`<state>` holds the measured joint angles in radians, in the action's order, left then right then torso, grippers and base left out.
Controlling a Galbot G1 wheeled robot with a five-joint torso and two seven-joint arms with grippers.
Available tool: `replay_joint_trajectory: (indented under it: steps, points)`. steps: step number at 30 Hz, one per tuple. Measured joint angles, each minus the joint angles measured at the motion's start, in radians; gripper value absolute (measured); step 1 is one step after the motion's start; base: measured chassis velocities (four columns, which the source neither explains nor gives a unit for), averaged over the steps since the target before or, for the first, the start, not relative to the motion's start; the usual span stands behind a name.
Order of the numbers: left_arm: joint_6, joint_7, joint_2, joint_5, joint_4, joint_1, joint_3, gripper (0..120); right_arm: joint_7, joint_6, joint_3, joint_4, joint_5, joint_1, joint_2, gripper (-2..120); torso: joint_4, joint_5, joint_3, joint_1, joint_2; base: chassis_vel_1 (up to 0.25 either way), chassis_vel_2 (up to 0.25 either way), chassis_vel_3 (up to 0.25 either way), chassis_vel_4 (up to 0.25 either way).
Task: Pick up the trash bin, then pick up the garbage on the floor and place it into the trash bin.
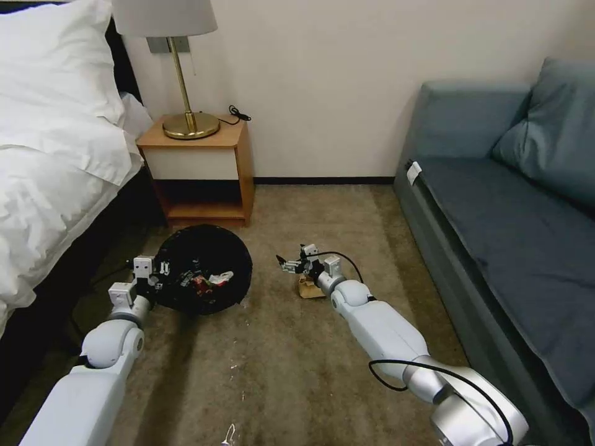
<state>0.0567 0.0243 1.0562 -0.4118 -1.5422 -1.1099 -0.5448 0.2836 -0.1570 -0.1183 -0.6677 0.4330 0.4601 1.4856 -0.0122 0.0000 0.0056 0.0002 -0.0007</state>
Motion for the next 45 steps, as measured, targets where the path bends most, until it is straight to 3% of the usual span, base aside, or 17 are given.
replay_joint_trajectory:
  steps: [20,45]
  points:
    - [0.002,-0.002,-0.008,-0.006,0.005,0.001,-0.010,4,-0.011,0.029,0.047,0.217,-0.183,-0.020,0.076,100,0.0000,0.0000,0.000,0.000,0.000,0.000,0.000,0.000,0.000]
    - [-0.016,0.004,-0.001,-0.004,0.004,-0.016,-0.022,4,-0.021,0.063,0.091,0.209,-0.218,0.010,0.063,100,0.0000,0.0000,0.000,0.000,0.000,0.000,0.000,0.000,0.000]
